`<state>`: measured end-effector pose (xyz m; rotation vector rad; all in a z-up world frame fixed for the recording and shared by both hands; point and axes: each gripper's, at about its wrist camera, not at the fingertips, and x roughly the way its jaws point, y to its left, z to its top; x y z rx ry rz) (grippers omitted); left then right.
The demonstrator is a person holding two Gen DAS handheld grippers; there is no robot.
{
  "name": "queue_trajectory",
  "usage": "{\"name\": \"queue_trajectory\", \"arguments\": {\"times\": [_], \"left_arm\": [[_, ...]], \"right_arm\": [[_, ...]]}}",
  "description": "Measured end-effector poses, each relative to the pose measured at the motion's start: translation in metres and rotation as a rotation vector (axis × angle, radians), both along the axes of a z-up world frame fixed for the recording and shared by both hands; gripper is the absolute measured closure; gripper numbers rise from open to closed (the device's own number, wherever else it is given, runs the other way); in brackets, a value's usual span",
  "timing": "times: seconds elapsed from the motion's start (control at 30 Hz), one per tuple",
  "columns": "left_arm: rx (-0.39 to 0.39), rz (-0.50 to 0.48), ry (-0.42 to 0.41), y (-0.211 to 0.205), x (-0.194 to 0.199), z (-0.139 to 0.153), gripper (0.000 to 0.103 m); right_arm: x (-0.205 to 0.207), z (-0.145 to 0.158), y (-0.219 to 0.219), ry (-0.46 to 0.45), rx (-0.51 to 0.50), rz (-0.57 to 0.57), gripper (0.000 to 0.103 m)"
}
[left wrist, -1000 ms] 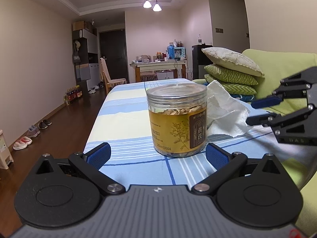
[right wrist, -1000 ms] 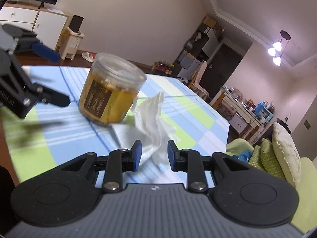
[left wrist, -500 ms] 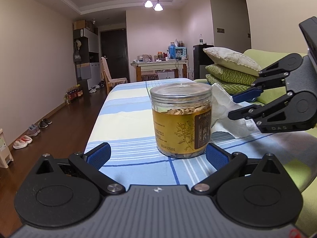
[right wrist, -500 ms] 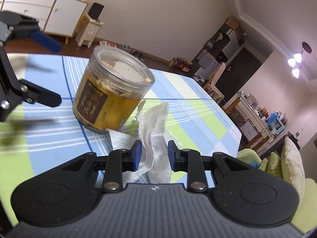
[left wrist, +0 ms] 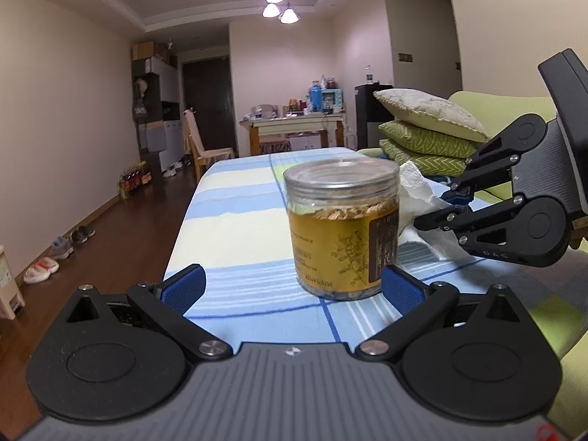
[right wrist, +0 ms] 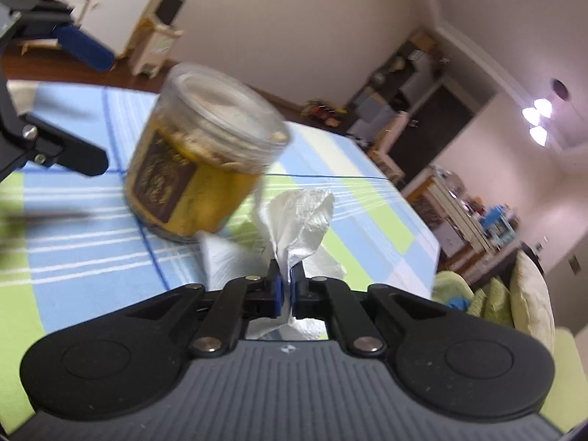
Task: Clean container
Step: 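Move the right gripper to the white tissue and close on it, then lift the tissue with the right gripper while the left gripper approaches the jar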
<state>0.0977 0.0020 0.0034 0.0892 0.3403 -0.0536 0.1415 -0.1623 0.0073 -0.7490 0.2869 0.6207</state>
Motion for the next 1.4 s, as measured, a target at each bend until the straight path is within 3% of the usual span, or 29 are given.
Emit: {"name": "queue_trajectory", "arguments": {"times": [0.37,0.67,0.83,1.0,1.4], "left_arm": [[0.088,-0.088,-0.002,-0.014,0.027,0.009,0.001],[0.067,-0.129,0.042,-0.015,0.053,0.012,0.001],[0.056,-0.148,0.062,-0.014,0.062,0.01,0.002],[0.057,-0.174,0.084,-0.016,0.067,0.009,0.009],[0.112,-0.196,0.111,-0.031,0.08,0.011,0.01]], "right_arm": [[-0.01,0.029,-0.031,0.018,0.14,-0.068,0.102],[-0.013,0.037,-0.037,0.037,0.258,-0.105,0.102],[-0.017,0.036,-0.036,0.047,0.248,-0.1,0.102],[-0.017,0.037,-0.038,0.052,0.278,-0.096,0.102],[-0.019,0.042,-0.045,0.079,0.333,-0.112,0.102]]}}
